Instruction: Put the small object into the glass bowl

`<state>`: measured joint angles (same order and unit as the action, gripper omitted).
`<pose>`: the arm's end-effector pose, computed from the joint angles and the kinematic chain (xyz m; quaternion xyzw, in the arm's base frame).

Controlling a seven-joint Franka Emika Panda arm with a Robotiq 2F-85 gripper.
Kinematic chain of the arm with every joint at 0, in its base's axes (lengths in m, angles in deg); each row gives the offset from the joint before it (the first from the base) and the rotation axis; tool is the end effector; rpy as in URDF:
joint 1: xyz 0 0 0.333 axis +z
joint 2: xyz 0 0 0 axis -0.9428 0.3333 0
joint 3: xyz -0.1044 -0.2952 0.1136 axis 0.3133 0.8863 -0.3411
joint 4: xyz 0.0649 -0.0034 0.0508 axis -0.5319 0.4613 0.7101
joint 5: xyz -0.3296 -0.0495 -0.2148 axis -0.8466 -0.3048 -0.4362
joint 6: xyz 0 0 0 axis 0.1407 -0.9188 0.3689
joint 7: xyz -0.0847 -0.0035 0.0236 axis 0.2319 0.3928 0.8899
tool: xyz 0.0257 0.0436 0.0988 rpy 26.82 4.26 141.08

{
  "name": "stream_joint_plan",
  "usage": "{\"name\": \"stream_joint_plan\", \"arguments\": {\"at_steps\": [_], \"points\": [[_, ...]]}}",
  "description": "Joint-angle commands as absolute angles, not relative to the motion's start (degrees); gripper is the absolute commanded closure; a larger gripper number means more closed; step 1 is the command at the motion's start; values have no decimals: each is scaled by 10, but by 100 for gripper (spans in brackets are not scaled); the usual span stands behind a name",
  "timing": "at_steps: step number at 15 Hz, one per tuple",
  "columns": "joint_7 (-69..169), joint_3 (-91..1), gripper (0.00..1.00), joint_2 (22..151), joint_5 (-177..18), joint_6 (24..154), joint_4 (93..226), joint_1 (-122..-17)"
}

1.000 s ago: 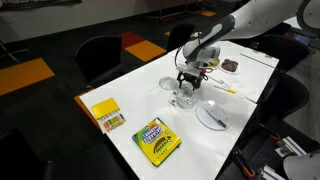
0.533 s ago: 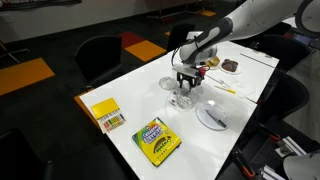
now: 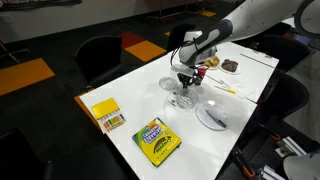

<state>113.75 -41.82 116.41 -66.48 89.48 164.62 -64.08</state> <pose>0.6647 0.0000 0.1194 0.7926 -0.6053 -0.0662 0.0332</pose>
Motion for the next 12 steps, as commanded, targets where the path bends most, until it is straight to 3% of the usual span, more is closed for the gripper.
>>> {"name": "stream_joint_plan", "arguments": {"at_steps": [1, 12], "points": [[1157, -409, 100, 1185, -684, 905, 1643, -634], [1165, -412, 98, 1051, -694, 889, 1707, -627]]}}
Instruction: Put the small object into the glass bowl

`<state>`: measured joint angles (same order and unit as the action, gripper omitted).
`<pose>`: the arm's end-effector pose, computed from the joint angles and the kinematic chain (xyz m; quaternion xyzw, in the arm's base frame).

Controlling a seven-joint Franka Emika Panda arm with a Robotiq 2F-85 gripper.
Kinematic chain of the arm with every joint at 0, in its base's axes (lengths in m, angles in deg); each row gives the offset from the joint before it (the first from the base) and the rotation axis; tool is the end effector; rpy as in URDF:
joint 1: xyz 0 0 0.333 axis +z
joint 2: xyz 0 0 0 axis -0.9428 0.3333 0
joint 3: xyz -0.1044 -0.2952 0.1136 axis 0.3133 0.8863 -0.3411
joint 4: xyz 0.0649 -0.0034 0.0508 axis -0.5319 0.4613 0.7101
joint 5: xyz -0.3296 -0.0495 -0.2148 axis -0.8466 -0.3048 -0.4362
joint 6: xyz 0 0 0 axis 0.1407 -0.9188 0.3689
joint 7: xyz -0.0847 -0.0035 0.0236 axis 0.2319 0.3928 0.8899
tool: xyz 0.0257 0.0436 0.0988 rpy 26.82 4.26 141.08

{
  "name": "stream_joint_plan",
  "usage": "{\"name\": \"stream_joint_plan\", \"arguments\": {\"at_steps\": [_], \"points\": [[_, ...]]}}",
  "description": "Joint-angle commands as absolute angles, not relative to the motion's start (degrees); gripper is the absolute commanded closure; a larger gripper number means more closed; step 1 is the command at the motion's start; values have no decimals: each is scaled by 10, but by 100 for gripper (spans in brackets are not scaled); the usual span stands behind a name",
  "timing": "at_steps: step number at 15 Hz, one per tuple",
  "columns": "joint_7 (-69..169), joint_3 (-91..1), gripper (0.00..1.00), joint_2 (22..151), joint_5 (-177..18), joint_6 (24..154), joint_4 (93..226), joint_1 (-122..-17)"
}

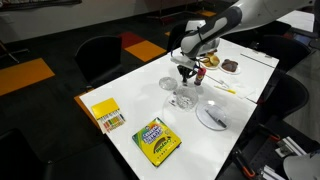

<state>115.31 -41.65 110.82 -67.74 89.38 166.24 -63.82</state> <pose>0.6721 0.0017 0.1736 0.7911 -0.6103 -0.0380 0.0162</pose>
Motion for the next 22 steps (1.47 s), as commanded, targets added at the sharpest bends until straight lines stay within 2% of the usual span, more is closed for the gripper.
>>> {"name": "stream_joint_plan", "arguments": {"at_steps": [1, 7, 15, 16, 18, 22], "points": [[1163, -417, 98, 1039, -696, 890, 1713, -626], [1133, -466, 98, 1014, -684, 875, 1728, -619], [1234, -462, 98, 1033, -690, 761, 1739, -593], [1252, -459, 68, 1036, -692, 755, 1738, -592], [1271, -459, 61, 1038, -695, 745, 1736, -593], [1280, -460, 32, 1030, -699, 756, 1739, -597]]}}
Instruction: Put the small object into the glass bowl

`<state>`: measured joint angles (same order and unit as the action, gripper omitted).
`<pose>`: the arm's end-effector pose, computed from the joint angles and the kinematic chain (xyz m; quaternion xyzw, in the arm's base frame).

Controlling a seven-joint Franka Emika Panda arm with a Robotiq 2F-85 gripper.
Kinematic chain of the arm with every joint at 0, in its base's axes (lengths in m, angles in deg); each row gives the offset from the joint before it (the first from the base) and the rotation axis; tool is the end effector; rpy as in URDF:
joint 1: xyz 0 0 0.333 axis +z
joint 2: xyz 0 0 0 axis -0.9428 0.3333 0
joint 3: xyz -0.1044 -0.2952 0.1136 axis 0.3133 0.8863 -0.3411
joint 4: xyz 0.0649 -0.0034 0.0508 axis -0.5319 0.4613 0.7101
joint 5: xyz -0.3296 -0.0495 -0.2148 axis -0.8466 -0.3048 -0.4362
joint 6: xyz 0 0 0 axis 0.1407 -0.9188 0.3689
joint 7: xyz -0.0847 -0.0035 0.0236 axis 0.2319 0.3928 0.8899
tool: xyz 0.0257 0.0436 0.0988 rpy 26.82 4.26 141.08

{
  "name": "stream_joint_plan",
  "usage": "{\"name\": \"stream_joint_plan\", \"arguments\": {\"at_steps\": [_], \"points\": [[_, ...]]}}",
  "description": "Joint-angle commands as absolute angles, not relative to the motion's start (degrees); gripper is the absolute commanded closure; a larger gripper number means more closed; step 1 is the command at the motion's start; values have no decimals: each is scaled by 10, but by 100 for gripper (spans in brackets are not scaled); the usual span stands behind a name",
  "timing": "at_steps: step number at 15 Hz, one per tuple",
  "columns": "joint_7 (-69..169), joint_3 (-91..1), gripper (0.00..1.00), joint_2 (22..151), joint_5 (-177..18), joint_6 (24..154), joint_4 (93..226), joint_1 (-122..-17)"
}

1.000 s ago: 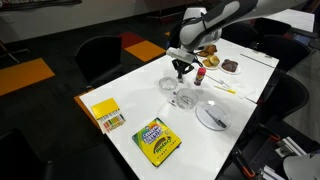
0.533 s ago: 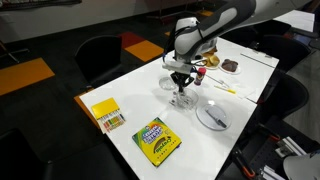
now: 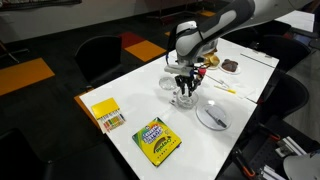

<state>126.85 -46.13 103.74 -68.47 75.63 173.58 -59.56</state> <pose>0.6058 0.0935 0.1871 0.7641 -0.6225 -0.1437 0.0897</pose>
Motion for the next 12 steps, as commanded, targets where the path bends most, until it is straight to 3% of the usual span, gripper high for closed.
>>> {"name": "stream_joint_plan", "arguments": {"at_steps": [1, 4, 12], "points": [[1279, -458, 25, 1022, -704, 765, 1742, -595], [1284, -450, 3, 999, -737, 792, 1751, -591], [1292, -449, 0, 953, -786, 888, 1777, -594]]}}
